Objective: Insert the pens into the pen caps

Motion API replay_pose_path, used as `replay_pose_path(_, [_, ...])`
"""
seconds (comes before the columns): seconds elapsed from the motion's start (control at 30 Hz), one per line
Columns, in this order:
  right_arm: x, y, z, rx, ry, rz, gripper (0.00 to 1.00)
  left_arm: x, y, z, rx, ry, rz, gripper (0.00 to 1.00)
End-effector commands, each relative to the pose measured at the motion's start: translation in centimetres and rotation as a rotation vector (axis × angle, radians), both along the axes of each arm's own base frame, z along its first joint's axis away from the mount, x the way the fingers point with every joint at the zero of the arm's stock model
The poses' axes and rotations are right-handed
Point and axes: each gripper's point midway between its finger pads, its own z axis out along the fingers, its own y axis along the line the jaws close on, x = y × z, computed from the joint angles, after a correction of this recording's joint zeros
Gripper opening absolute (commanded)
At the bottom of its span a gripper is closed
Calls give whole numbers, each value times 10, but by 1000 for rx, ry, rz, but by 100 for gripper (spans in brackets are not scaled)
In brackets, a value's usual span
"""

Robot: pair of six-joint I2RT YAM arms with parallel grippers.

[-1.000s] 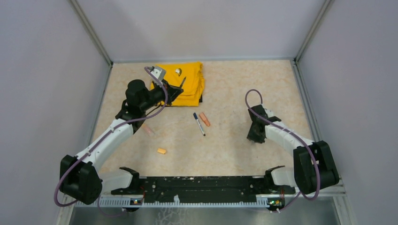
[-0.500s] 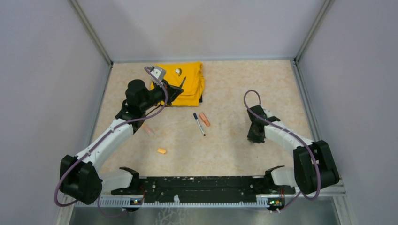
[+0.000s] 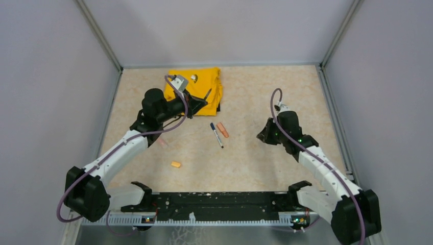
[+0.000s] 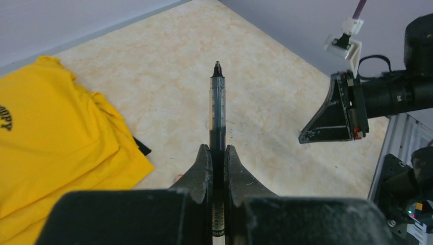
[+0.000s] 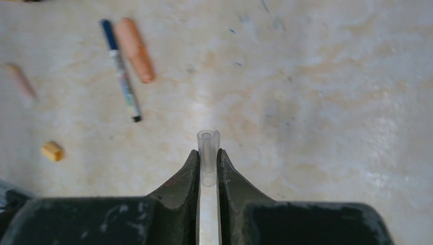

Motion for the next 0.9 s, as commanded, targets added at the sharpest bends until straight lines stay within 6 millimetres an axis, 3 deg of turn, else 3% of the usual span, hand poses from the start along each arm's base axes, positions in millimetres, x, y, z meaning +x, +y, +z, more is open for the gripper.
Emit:
replay_pose_path(0.0, [19, 45, 88, 225, -368, 205, 0, -16, -23, 27, -58, -81, -99, 0])
replay_pose_path(0.2, [10, 64, 171, 367, -683, 334, 0, -27, -45, 51, -117, -148, -161, 0])
replay_pose_path(0.43, [6, 66, 244, 452, -960, 362, 0, -40, -85, 77, -174, -197, -295, 0])
replay_pose_path(0.67, [3, 66, 296, 579, -1115, 342, 0, -62, -90, 76, -246, -171, -383, 0])
replay_pose_path(0.87, [6, 62, 319, 653, -1199, 302, 0, -77, -93, 66, -214, -173, -393, 0])
